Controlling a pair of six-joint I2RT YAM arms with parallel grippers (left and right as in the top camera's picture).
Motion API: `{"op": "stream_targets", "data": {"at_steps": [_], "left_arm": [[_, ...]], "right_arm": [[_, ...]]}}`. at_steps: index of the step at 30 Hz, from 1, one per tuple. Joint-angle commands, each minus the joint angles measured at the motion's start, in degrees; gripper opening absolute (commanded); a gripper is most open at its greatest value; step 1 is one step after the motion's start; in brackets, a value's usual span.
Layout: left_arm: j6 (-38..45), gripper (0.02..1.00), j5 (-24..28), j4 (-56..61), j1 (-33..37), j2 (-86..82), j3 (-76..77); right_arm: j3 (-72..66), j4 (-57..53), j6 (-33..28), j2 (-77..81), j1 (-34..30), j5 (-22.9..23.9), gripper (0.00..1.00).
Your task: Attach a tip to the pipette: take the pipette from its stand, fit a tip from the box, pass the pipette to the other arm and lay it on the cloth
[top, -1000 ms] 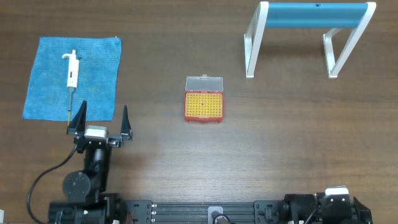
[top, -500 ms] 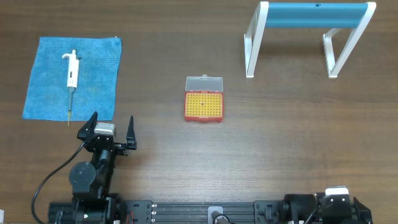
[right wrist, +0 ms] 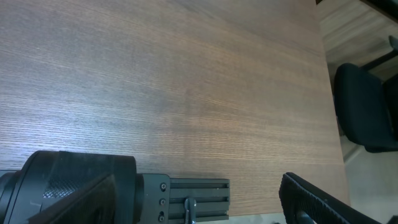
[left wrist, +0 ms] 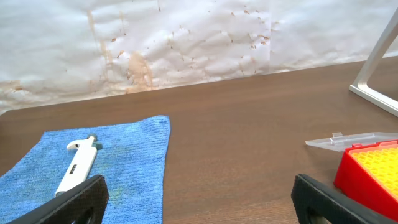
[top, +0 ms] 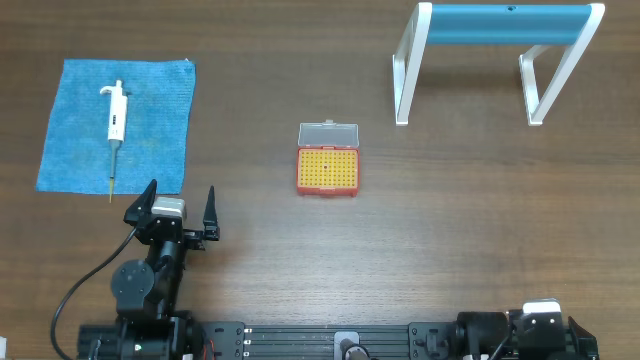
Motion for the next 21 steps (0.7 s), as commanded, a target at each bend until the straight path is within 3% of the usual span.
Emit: {"op": "stream_targets", "data": {"at_steps": [1,6,10,12,14,18,21], "left_arm": [[-0.13,0.95,-0.85,-0.31,0.13,-0.22,-0.13],[-0.13,0.952,-0.85,-0.31,0.13,-0.22,-0.13],[-0.13,0.95,-0.85,-0.31,0.13,-0.22,-0.13],[-0.13,0.95,-0.85,-0.31,0.13,-0.22,-0.13],[-0.13,0.95,-0.85,-0.31,0.13,-0.22,-0.13],[-0.13,0.95,-0.85,-0.28,0.13,-0.22,-0.13],[-0.13,0.95,-0.85,-0.31,0.13,-0.22,-0.13]], "right_arm": [[-0.04,-0.04,0.24,-0.28,0.44,-0.35,0.851],[-0.04,-0.04,0.24,-0.28,0.44,-0.15,0.851],[-0.04,2.16,0.22,-0.31,0.44,5.77,0.849],[-0.04,6.67,0.31,-0.28,0.44,6.1,0.851],[-0.04,21.53,0.35,-0.31,0.46,0.81,0.849],[-2.67,48.85,0.48,-0.28,0.46,-16.7,0.851],[-11.17,60.89,0.48,-0.31,0.46,-20.94,0.849]]}}
